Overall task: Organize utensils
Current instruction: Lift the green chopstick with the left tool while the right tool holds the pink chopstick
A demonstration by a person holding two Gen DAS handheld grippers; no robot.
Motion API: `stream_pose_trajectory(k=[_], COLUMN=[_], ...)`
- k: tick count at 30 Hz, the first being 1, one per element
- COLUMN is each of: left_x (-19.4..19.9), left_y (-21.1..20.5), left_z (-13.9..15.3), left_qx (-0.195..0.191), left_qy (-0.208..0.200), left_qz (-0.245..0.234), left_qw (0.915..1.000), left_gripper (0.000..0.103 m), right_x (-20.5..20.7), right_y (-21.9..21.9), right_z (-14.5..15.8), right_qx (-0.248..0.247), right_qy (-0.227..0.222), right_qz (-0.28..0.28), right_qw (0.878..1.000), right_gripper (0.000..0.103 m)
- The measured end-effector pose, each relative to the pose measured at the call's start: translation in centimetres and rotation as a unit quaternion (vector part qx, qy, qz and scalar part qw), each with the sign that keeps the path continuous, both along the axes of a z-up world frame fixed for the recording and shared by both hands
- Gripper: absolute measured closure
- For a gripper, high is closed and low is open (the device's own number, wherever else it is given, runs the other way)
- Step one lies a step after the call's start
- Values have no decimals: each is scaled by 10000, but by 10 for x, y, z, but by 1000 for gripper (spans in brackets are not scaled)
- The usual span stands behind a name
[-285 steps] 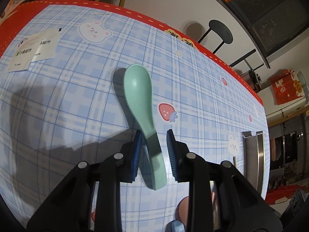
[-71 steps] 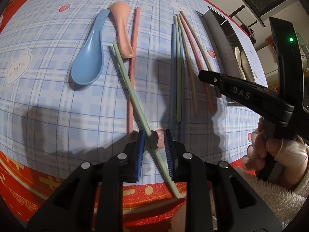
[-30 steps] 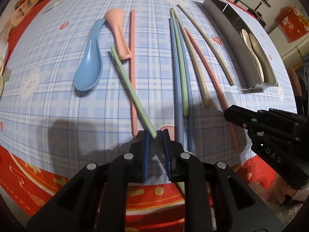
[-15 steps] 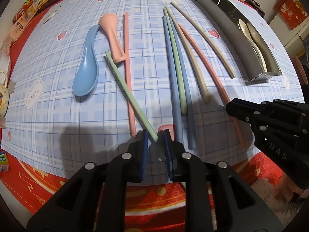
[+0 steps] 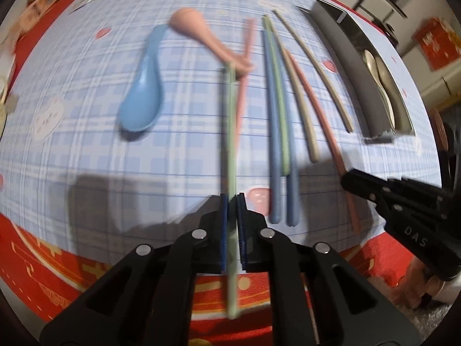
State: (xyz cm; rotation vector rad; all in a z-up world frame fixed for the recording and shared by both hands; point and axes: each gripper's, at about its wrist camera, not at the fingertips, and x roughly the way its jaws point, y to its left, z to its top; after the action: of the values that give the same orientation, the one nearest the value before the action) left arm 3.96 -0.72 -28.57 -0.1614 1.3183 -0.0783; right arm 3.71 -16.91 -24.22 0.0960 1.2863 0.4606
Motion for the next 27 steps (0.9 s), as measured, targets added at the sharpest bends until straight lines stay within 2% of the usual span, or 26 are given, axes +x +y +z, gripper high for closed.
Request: stream_pose_trajectory(k=[7, 15, 21, 25, 27], left_x=[-9, -8, -4, 2, 3], left_y=[24, 36, 38, 33, 31], left_z=[12, 36, 49, 54, 54], left_qx=[-444, -1004, -1369, -1484, -1506], left_qy=[-73, -423, -512, -547, -544], left_qz=[396, 483, 548, 521, 495], left_qw=[9982, 9929, 9877, 9860, 9858], left_gripper=[93, 93, 93, 93, 93], right_x=[-3, 1, 7, 9, 10], right_y=[-10, -17, -28, -35, -35], right_z=[11, 24, 45, 53, 50], right_qx=[227, 482, 814, 937, 825], right_qy=[-160, -308, -566, -633, -587], right_qz=[-88, -226, -400, -528, -506], right_qw=[9996, 9981, 9943, 9922, 9936], right_gripper=[96, 96, 96, 96, 96])
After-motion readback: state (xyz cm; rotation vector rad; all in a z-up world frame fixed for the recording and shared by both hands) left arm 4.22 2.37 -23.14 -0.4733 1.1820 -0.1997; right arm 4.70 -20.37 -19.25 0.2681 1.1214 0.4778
